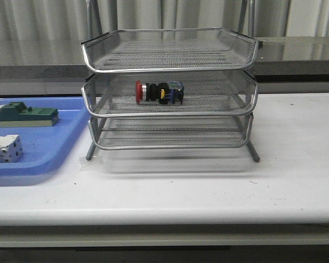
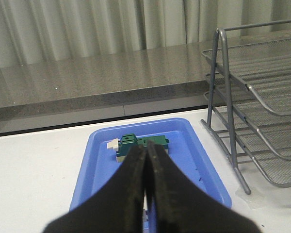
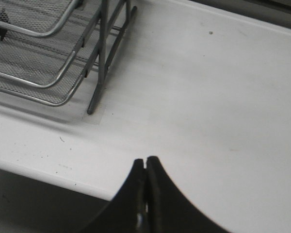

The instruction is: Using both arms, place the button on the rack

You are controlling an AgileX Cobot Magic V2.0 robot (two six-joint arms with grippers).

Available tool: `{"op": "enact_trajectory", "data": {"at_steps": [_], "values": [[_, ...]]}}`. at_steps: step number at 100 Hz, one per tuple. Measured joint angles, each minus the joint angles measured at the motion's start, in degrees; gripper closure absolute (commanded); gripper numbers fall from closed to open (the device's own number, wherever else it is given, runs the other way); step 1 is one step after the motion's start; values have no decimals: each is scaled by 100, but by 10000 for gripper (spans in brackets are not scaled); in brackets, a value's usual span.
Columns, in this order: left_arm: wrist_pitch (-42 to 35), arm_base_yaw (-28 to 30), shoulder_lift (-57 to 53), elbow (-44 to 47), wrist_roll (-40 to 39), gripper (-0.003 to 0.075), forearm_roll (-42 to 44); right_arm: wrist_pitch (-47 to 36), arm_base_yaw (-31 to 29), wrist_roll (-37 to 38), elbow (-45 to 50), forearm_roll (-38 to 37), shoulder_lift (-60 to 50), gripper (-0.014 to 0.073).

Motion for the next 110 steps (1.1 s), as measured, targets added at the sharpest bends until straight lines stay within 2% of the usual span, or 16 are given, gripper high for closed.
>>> {"op": "enact_trajectory", "data": {"at_steps": [31, 95, 110], "values": [[0, 0, 0, 0, 0, 741, 0, 10, -26, 23, 304, 0, -1146, 651], [0, 0, 0, 0, 0, 741, 0, 31, -26, 33, 339, 25, -1175, 651], [0, 0, 0, 0, 0, 741, 0, -328, 28, 142, 552, -23, -1267, 651]]}}
